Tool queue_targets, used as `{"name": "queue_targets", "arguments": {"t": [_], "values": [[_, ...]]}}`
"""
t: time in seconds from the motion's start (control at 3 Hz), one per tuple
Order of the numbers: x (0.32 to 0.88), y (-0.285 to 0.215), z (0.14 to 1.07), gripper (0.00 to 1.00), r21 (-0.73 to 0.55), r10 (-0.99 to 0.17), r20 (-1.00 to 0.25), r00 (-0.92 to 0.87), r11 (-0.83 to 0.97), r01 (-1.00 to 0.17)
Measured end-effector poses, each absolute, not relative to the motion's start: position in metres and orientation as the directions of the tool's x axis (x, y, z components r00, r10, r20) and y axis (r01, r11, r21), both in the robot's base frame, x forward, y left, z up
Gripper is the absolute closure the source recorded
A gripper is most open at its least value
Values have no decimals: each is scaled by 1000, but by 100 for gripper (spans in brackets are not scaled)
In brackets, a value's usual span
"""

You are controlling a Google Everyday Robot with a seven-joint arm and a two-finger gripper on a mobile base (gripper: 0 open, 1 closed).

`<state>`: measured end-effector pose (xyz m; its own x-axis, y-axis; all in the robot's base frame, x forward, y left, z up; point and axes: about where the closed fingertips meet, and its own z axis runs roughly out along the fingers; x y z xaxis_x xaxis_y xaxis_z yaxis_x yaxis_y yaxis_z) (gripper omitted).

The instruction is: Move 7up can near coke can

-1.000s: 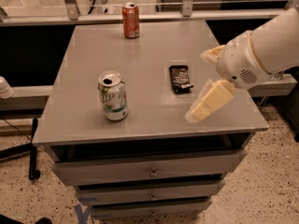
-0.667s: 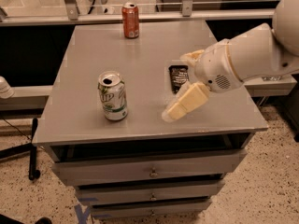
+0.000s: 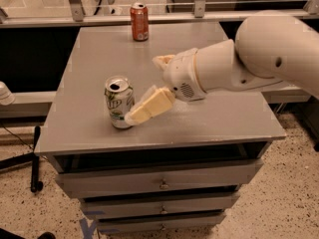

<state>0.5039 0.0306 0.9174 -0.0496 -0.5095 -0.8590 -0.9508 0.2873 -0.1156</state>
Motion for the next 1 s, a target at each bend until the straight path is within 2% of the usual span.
{"name": "queue_targets", "arguments": {"t": [0.33,0.67,1.0], "values": [[502,73,908,0,-77,-452,-890,-57,273,-959],[500,99,894,16,-36,-423,-902,-82,264,-964],[500,105,885,40,-14,-412,-905,-101,266,-964]]}}
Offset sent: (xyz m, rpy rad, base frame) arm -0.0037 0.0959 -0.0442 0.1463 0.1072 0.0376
